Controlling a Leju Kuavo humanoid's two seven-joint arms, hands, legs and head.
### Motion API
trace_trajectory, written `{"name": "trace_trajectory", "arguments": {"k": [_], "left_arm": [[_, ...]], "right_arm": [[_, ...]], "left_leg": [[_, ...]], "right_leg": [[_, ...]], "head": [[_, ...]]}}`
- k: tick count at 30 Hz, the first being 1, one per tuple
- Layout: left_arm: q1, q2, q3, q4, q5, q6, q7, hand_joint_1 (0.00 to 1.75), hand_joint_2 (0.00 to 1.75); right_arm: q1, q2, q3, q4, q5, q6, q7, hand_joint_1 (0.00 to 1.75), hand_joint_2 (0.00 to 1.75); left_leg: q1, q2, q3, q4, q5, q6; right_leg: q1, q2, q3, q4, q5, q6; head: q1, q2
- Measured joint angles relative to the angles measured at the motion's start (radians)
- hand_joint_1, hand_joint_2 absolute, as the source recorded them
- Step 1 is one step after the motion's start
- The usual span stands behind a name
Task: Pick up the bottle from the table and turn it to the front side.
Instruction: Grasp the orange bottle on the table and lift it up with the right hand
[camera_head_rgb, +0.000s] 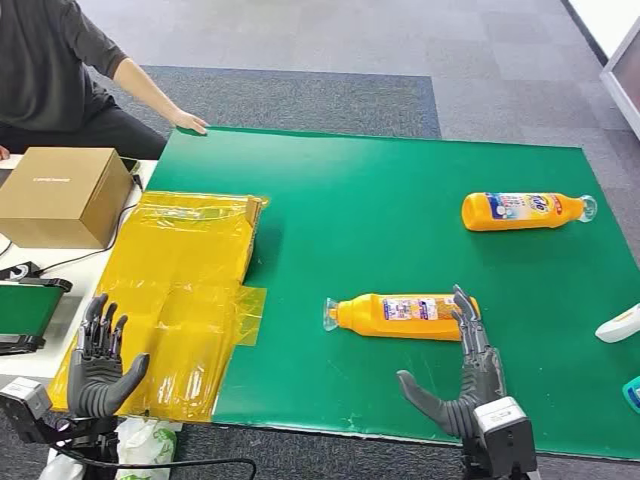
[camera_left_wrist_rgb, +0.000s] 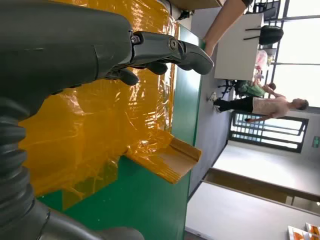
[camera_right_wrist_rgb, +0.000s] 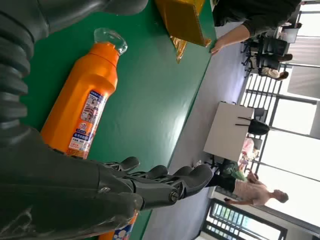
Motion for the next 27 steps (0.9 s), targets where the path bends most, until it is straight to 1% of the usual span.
{"name": "trace_trajectory", "arguments": {"k": [8,9,11,14,17,19,23,27], "left_arm": [[0.000,0.000,0.000,0.000,0.000,0.000,0.000,0.00,1.75],[0.000,0.000,0.000,0.000,0.000,0.000,0.000,0.00,1.75],[0.000,0.000,0.002,0.000,0.000,-0.003,0.000,0.00,1.75],[0.000,0.000,0.008,0.000,-0.001,-0.019,-0.001,0.00,1.75],[0.001,0.000,0.019,0.002,-0.010,-0.041,-0.012,0.00,1.75],[0.002,0.000,0.026,0.006,-0.021,-0.054,-0.024,0.00,1.75],[0.001,0.003,0.032,0.022,-0.038,-0.068,-0.042,0.00,1.75],[-0.004,0.005,0.033,0.041,-0.043,-0.071,-0.052,0.00,1.75]], "right_arm": [[0.001,0.000,-0.001,0.000,0.004,-0.002,0.000,0.00,1.75],[0.001,0.000,-0.001,0.000,0.015,-0.009,0.001,0.00,1.75],[-0.001,0.000,-0.001,-0.001,0.076,-0.042,0.016,0.00,1.75],[-0.015,0.000,-0.002,-0.003,0.217,-0.089,0.076,0.00,1.75],[-0.044,-0.005,-0.002,0.001,0.350,-0.097,0.155,0.00,1.75],[-0.071,-0.012,0.000,0.011,0.422,-0.085,0.208,0.00,1.75],[-0.125,-0.036,0.003,0.053,0.527,-0.052,0.288,0.00,1.75],[-0.178,-0.066,0.013,0.113,0.595,-0.025,0.331,0.00,1.75]], "left_leg": [[0.000,0.000,0.000,0.000,0.000,0.000],[0.000,0.000,0.000,0.000,0.000,0.000],[0.000,0.000,0.000,0.000,0.000,0.000],[0.000,0.000,0.000,0.000,0.000,0.000],[0.000,0.000,0.000,0.000,0.000,0.000],[0.000,0.000,0.000,0.000,0.000,0.000],[0.000,0.000,0.000,0.000,0.000,0.000],[0.000,0.000,0.000,0.000,0.000,0.000]], "right_leg": [[0.000,0.000,0.000,0.000,0.000,0.000],[0.000,0.000,0.000,0.000,0.000,0.000],[0.000,0.000,0.000,0.000,0.000,0.000],[0.000,0.000,0.000,0.000,0.000,0.000],[0.000,0.000,0.000,0.000,0.000,0.000],[0.000,0.000,0.000,0.000,0.000,0.000],[0.000,0.000,0.000,0.000,0.001,0.000],[0.000,0.000,0.000,0.000,0.001,0.000]], "head": [[0.000,0.000],[0.000,0.000],[0.000,0.000],[0.000,0.000],[0.000,0.000],[0.000,0.000],[0.000,0.000],[0.000,0.000]]}}
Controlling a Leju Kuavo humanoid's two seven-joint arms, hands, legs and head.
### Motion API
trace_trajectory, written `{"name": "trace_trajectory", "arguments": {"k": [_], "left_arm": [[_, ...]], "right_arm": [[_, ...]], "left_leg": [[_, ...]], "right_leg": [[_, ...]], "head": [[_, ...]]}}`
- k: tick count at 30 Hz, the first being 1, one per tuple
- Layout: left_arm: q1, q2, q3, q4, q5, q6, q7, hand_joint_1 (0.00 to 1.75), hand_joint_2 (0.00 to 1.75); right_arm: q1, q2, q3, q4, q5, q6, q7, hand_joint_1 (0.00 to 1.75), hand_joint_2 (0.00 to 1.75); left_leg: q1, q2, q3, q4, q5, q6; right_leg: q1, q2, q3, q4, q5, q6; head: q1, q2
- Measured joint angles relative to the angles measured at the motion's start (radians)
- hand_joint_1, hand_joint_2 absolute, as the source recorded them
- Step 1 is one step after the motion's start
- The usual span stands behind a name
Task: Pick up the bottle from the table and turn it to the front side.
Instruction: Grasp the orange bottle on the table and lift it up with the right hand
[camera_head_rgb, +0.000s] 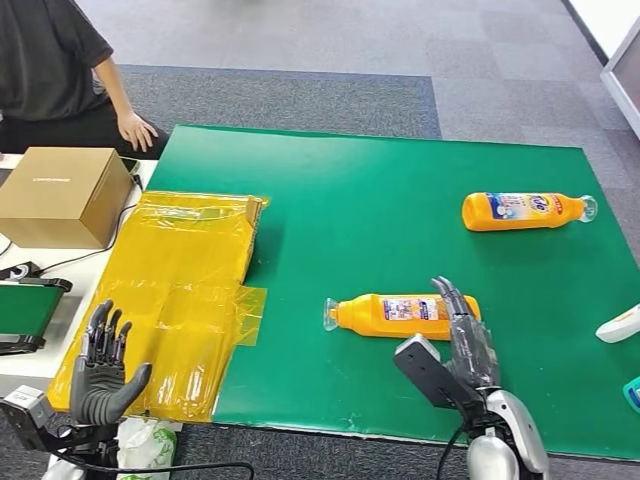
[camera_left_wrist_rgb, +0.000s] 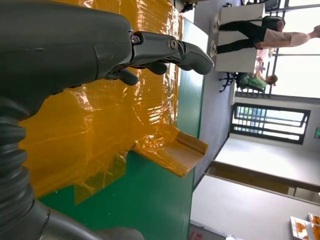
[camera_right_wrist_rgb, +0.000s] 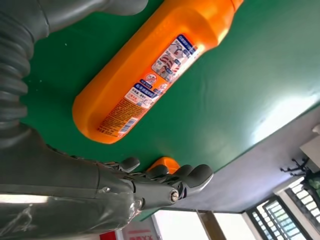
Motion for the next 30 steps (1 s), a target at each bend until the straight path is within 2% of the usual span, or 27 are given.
{"name": "trace_trajectory", "arguments": {"k": [4,9,17,18,21,22,30], "left_arm": [[-0.025,0.005,0.000,0.039,-0.006,0.001,-0.020,0.00,1.75],[-0.058,0.014,-0.010,0.095,-0.009,0.012,-0.045,0.00,1.75],[-0.093,0.023,-0.024,0.150,-0.002,0.027,-0.052,0.00,1.75],[-0.095,0.024,-0.026,0.154,0.000,0.029,-0.052,0.00,1.75],[-0.102,0.028,-0.037,0.163,0.008,0.037,-0.052,0.00,1.75],[-0.102,0.029,-0.039,0.164,0.011,0.040,-0.052,0.00,1.75],[-0.100,0.040,-0.041,0.169,0.026,0.052,-0.052,0.00,1.75]], "right_arm": [[-0.084,-0.047,0.029,0.122,0.055,0.041,0.048,0.00,1.75],[-0.209,-0.100,0.060,0.322,0.100,0.046,0.082,0.00,1.75],[-0.359,-0.146,0.082,0.564,0.157,0.032,0.101,0.00,1.75],[-0.375,-0.150,0.084,0.591,0.170,0.029,0.105,0.38,1.75],[-0.429,-0.162,0.094,0.676,0.213,0.035,0.108,1.69,1.75],[-0.443,-0.166,0.100,0.701,0.224,0.040,0.104,1.75,1.75],[-0.488,-0.193,0.153,0.777,0.251,0.042,0.069,1.75,1.75]], "left_leg": [[0.000,0.000,0.000,0.000,0.001,0.000],[0.000,0.000,0.000,0.000,0.002,0.001],[0.000,0.000,0.000,0.000,0.002,0.001],[0.000,0.000,0.000,0.000,0.002,0.001],[0.000,0.000,0.001,0.000,0.002,0.001],[0.000,0.000,0.002,0.000,0.002,0.001],[0.000,0.000,0.008,0.000,0.001,0.002]], "right_leg": [[0.000,0.000,0.000,0.000,0.001,0.000],[0.000,0.000,0.000,0.000,0.002,0.001],[0.000,0.000,0.001,0.000,0.002,0.001],[0.000,0.000,0.001,0.000,0.002,0.001],[0.000,0.000,0.001,0.000,0.002,0.001],[0.000,0.000,0.001,0.000,0.002,0.001],[0.000,0.000,0.003,-0.001,0.001,0.001]], "head": [[0.000,0.000],[0.000,0.000],[0.000,0.000],[0.000,0.000],[0.000,0.000],[0.000,0.000],[0.000,0.000]]}}
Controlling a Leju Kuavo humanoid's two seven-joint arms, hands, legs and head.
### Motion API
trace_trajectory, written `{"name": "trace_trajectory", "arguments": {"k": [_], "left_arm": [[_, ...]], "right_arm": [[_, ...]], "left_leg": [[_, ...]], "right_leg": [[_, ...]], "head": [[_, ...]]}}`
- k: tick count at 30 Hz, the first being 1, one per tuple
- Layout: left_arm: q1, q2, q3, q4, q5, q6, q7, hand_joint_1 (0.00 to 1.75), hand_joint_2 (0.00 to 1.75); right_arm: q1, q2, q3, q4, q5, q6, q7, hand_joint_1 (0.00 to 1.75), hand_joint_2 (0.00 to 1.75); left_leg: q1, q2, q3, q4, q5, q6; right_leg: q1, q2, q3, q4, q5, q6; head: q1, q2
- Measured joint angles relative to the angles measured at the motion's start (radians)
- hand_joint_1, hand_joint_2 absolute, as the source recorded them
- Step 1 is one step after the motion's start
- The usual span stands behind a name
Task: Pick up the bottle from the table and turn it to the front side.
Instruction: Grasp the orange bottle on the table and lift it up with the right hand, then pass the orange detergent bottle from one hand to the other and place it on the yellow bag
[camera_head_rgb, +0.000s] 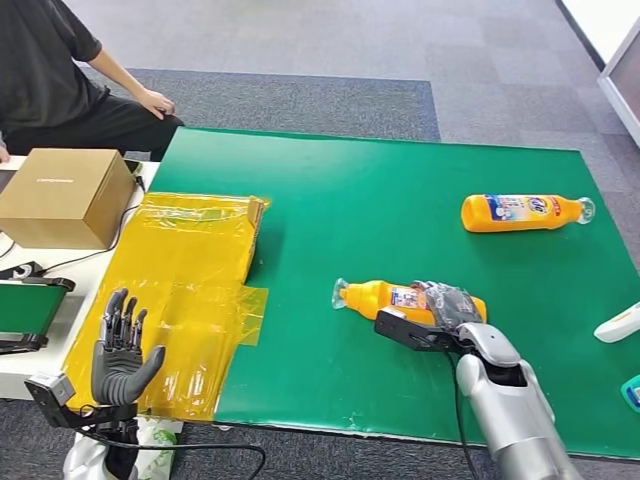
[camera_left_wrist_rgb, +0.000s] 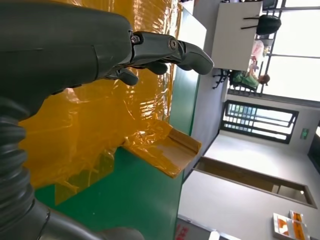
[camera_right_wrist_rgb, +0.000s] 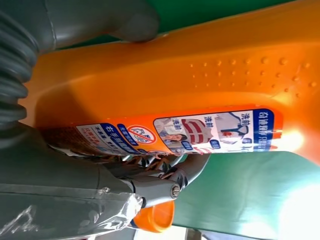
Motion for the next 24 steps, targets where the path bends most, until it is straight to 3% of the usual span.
{"name": "trace_trajectory", "arguments": {"k": [6,12,18,22,24], "left_arm": [[0.013,0.002,0.003,0.000,0.002,-0.032,0.001,0.00,1.75],[0.014,0.025,-0.062,0.010,0.036,-0.171,0.028,0.00,1.75],[-0.008,0.081,-0.162,0.052,0.080,-0.229,0.020,0.00,1.75],[-0.011,0.086,-0.172,0.057,0.084,-0.236,0.020,0.00,1.75],[-0.033,0.116,-0.230,0.084,0.101,-0.252,0.015,0.00,1.75]], "right_arm": [[0.079,0.003,0.049,-0.135,-0.065,-0.042,-0.033,1.75,1.75],[0.144,0.076,0.133,-0.336,-0.239,-0.062,-0.096,1.75,1.75],[0.141,0.132,0.215,-0.362,-0.327,-0.086,-0.145,1.75,1.75],[0.140,0.137,0.222,-0.362,-0.335,-0.087,-0.150,1.75,1.75],[0.128,0.174,0.269,-0.331,-0.370,-0.103,-0.173,1.75,1.75]], "left_leg": [[0.000,0.000,-0.001,0.000,0.001,0.000],[0.001,0.000,-0.005,0.000,0.001,-0.001],[0.001,0.000,-0.006,0.000,0.001,-0.001],[0.001,0.000,-0.006,0.000,0.001,-0.001],[0.001,0.000,-0.006,0.000,0.001,-0.001]], "right_leg": [[0.000,0.000,0.006,0.000,0.002,0.001],[0.001,0.000,0.000,0.001,0.001,-0.001],[0.001,0.000,0.000,0.001,0.000,-0.001],[0.001,0.000,0.000,0.001,0.000,-0.001],[0.001,0.000,0.000,0.001,0.000,-0.001]], "head": [[0.000,0.000],[0.000,0.000],[0.000,0.000],[0.000,0.000],[0.000,0.000]]}}
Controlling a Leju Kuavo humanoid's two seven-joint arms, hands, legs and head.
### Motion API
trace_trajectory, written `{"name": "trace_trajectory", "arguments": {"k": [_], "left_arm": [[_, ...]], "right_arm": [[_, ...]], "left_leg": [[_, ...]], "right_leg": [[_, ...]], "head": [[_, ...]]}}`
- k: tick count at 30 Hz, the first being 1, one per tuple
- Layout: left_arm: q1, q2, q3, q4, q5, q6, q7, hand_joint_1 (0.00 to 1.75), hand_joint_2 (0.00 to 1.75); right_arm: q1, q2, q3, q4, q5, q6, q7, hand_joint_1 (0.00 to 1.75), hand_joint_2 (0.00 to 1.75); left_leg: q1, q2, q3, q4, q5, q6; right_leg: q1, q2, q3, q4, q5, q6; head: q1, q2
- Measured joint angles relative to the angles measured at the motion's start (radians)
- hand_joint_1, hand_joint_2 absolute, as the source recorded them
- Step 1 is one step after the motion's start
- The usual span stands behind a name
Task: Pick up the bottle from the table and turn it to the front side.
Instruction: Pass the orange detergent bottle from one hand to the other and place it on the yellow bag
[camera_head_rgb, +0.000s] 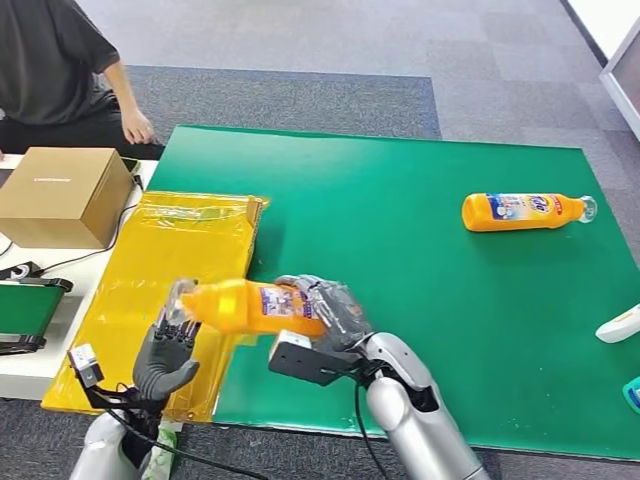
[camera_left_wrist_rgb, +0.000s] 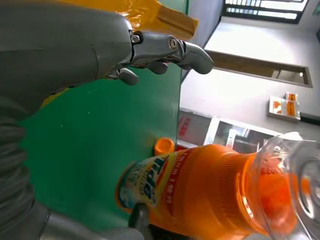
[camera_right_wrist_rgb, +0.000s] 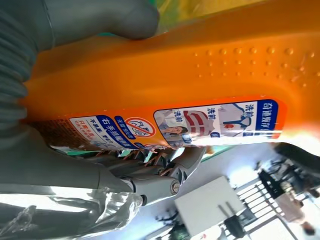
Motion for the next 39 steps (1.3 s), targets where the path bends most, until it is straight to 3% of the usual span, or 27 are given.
{"name": "trace_trajectory", "arguments": {"k": [3,10,14,15,16,20,21,27,33,34,37,39], "left_arm": [[-0.037,0.047,-0.089,0.040,0.042,-0.032,-0.010,0.00,1.75],[-0.044,0.072,-0.122,0.062,0.073,-0.060,-0.015,0.01,1.75],[-0.042,0.079,-0.133,0.069,0.076,-0.067,-0.018,1.40,1.75],[-0.041,0.081,-0.137,0.069,0.074,-0.069,-0.018,1.41,1.75],[-0.039,0.083,-0.142,0.070,0.069,-0.071,-0.019,1.37,1.75],[-0.035,0.090,-0.163,0.070,0.052,-0.076,-0.023,0.79,1.75],[-0.034,0.091,-0.167,0.070,0.050,-0.075,-0.024,0.73,1.75],[-0.034,0.104,-0.185,0.070,0.030,-0.073,-0.028,1.36,1.75],[-0.034,0.117,-0.198,0.069,0.010,-0.051,-0.028,1.39,1.75],[-0.034,0.118,-0.199,0.069,0.007,-0.046,-0.028,1.14,1.75],[-0.031,0.123,-0.206,0.069,-0.005,-0.024,-0.028,0.10,1.75],[-0.028,0.126,-0.213,0.069,-0.010,-0.006,-0.028,0.00,1.75]], "right_arm": [[-0.009,0.061,0.086,0.068,-0.053,-0.025,-0.040,1.75,1.75],[-0.005,0.089,0.151,0.140,-0.086,-0.042,-0.070,1.75,1.75],[-0.011,0.096,0.178,0.181,-0.109,-0.056,-0.082,1.75,1.75],[-0.014,0.097,0.183,0.190,-0.114,-0.058,-0.082,1.75,1.75],[-0.017,0.098,0.188,0.198,-0.118,-0.060,-0.082,1.75,1.75],[-0.031,0.101,0.199,0.224,-0.126,-0.061,-0.081,1.75,1.75],[-0.034,0.101,0.201,0.228,-0.127,-0.061,-0.081,1.75,1.75],[-0.039,0.101,0.219,0.249,-0.139,-0.061,-0.077,1.75,1.75],[-0.040,0.101,0.235,0.273,-0.146,-0.063,-0.076,1.75,1.75],[-0.040,0.101,0.236,0.277,-0.147,-0.065,-0.076,1.75,1.75],[-0.041,0.101,0.240,0.287,-0.148,-0.073,-0.076,1.75,1.75],[-0.042,0.101,0.241,0.292,-0.148,-0.077,-0.077,1.75,1.75]], "left_leg": [[0.000,0.000,0.000,0.000,0.000,0.000],[0.000,0.000,0.000,0.000,0.000,0.000],[0.000,0.000,-0.001,0.000,0.000,0.000],[0.000,0.000,-0.001,0.000,0.000,0.000],[0.000,0.000,-0.001,0.000,0.000,0.000],[0.000,0.000,-0.001,0.000,0.000,0.000],[0.000,0.000,-0.001,0.000,0.000,0.000],[0.000,0.000,-0.001,0.000,0.000,-0.001],[0.000,0.000,-0.001,0.000,0.000,-0.001],[0.000,0.000,-0.001,0.000,0.000,-0.001],[0.000,0.000,-0.001,0.000,0.000,-0.001],[0.000,0.000,-0.001,0.000,0.000,-0.001]], "right_leg": [[0.000,0.000,0.000,0.000,0.000,0.000],[0.000,0.000,-0.001,0.000,0.000,0.000],[0.000,0.000,-0.001,0.000,0.000,0.000],[0.000,0.000,-0.001,0.000,0.000,0.000],[0.000,0.000,-0.001,0.000,0.000,0.000],[0.000,0.000,-0.001,0.000,0.000,0.000],[0.000,0.000,-0.001,0.000,0.000,0.000],[0.000,0.000,-0.001,0.000,0.000,0.000],[0.000,0.000,-0.001,0.000,0.000,0.000],[0.000,0.000,-0.001,0.000,0.000,0.000],[0.000,0.000,-0.001,0.000,0.000,0.000],[0.000,0.000,-0.001,0.000,0.000,0.000]], "head": [[0.000,0.000],[0.000,0.000],[0.000,0.000],[0.000,0.000],[0.000,0.000],[0.000,0.000],[0.000,0.000],[0.000,0.000],[0.000,0.000],[0.000,0.000],[0.000,0.000],[0.000,0.000]]}}
